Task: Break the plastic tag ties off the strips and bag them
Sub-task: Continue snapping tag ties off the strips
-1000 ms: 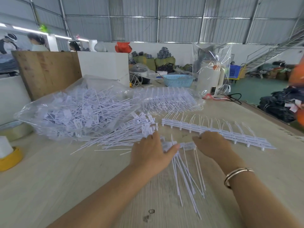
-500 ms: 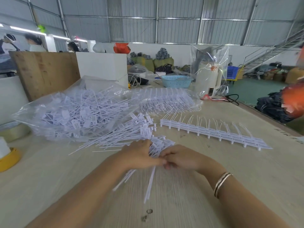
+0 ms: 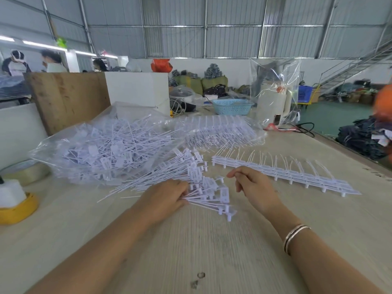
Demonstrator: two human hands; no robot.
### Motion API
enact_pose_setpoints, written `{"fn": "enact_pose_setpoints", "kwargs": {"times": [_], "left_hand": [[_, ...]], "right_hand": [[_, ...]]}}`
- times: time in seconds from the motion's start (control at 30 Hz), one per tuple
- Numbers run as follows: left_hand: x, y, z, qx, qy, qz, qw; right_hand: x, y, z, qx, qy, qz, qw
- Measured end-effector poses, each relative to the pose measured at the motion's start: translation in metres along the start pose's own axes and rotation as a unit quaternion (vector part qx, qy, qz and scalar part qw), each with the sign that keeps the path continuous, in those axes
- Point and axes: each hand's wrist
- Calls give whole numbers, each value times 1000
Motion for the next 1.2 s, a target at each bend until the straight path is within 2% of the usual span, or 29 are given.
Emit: {"fn": "enact_pose_setpoints", "kwargs": {"times": [0.13,0.3,0.43,0.53,0.63,0.77,0.93,1.03,1.2], "left_hand": [[-8,-4,-13,50,-21,18,998],[-17,-6,-18,122,-11,51,991],[-21,-6,-16,123,-36,85,988],[-17,-4,-16,130,-32,81,988],[-10,-4,-10,96,-22,77,992],[6,-8,22,-30,1,101,994],[18,-14,84,-164,-12,154,974],[13,-14,102,-172,10,153,973],[8,-12,96,-167,33,157,973]], "right_hand": [[0,-1,7,26,61,-5,998],[9,-8,19,-1,99,32,995],[12,-13,26,-25,117,53,991],[11,-13,29,-26,135,76,988],[9,-19,33,-37,204,66,976],[11,-38,40,-23,345,30,938],[17,-68,45,22,517,19,855],[19,-79,47,7,553,33,832],[28,-84,51,23,635,7,772]]}}
Point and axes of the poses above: each hand's wrist, its own y-axis away from the middle knuckle, its own x-axis out of the back of the hand, z = x × y, and after that the axes turned 15 degrees about -y, right-handed
